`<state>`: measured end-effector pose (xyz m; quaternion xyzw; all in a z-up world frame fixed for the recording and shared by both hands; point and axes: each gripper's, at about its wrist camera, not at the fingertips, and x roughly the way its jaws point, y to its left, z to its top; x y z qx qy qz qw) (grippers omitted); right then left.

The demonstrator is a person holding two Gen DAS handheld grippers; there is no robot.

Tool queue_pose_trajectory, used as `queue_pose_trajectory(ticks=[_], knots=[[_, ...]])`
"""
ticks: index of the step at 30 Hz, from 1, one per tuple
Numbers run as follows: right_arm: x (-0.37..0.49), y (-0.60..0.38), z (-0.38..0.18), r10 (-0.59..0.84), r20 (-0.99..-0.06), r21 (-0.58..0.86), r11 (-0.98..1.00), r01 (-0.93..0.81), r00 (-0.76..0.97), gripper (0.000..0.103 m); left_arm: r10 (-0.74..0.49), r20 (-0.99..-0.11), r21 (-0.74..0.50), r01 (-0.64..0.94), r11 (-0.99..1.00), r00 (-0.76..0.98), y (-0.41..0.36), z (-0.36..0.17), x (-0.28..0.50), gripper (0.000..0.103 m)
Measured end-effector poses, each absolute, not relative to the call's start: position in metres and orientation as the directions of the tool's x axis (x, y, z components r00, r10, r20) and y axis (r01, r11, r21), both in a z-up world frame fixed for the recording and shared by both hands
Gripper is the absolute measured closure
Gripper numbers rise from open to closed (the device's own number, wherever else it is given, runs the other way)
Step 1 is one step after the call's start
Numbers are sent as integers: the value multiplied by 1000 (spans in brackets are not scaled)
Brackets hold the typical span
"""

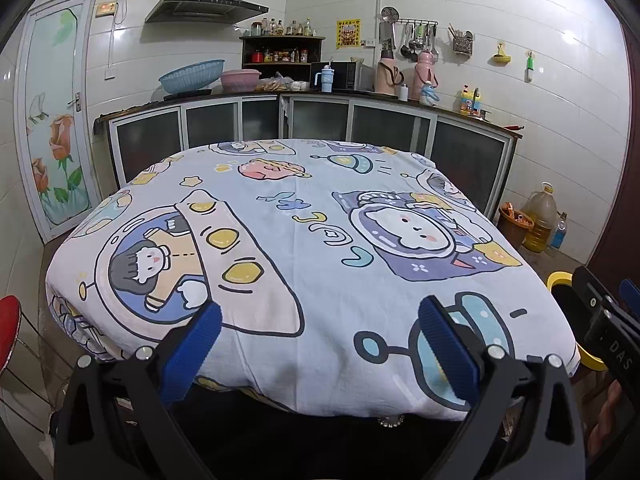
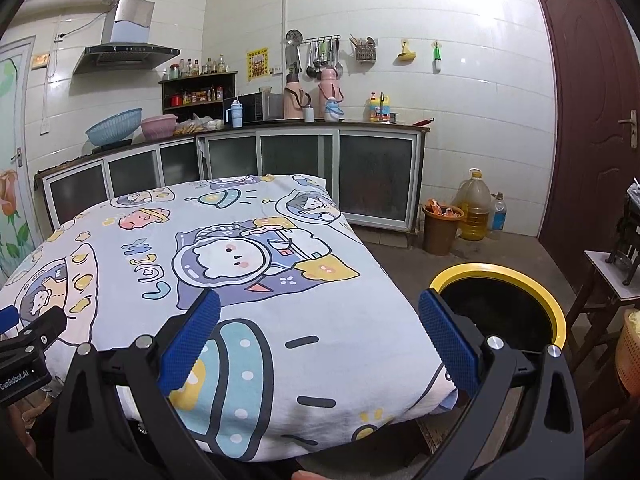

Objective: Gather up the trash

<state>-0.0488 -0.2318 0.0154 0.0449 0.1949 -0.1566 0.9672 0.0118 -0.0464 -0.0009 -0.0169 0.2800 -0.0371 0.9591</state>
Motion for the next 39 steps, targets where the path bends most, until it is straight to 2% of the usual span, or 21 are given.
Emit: queue_pose_trajectory(ticks=[39], knots=[[-44, -234, 10, -282, -406, 31, 946, 322, 869, 8, -87, -540, -52, 70, 996, 837, -48, -5, 11, 8]])
